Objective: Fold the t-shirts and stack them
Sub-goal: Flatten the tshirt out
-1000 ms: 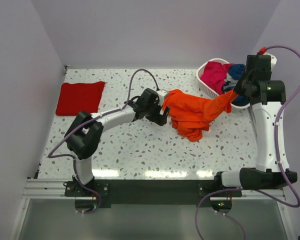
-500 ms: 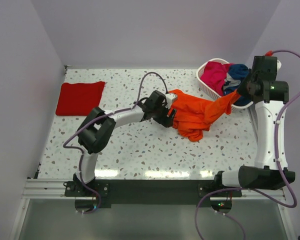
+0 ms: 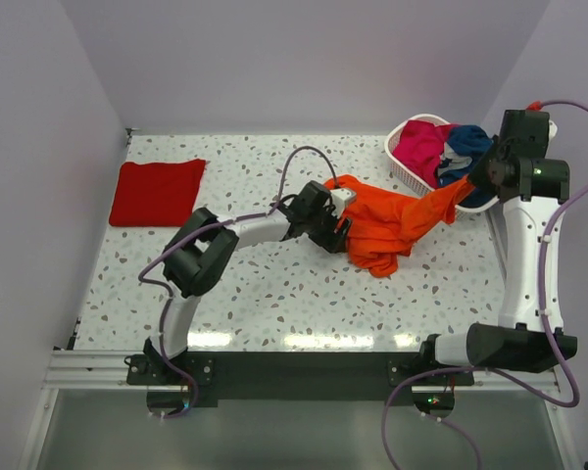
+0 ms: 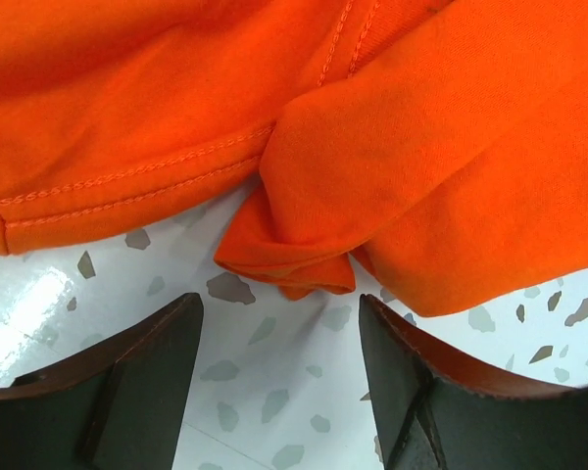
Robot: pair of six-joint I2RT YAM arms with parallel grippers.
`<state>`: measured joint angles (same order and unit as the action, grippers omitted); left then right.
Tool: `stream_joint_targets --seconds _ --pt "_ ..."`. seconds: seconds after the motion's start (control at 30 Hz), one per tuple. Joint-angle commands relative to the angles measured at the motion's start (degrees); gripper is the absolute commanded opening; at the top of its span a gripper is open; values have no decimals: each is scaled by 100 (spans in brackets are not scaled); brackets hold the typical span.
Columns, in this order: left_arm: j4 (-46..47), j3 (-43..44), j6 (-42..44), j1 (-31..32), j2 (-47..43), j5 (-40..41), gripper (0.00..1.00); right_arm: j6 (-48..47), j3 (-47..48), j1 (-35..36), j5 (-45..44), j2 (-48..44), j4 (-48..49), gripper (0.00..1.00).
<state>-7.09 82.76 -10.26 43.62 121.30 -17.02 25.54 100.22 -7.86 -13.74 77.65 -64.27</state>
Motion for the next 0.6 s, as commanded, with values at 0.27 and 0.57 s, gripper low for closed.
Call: stream_joint_targets --seconds 0.27,0.57 --pt "112 364 498 121 237 -206 63 100 -38 -163 91 -39 125 0" --pt "279 135 683 288 114 57 59 153 -91 -251 283 -22 178 0"
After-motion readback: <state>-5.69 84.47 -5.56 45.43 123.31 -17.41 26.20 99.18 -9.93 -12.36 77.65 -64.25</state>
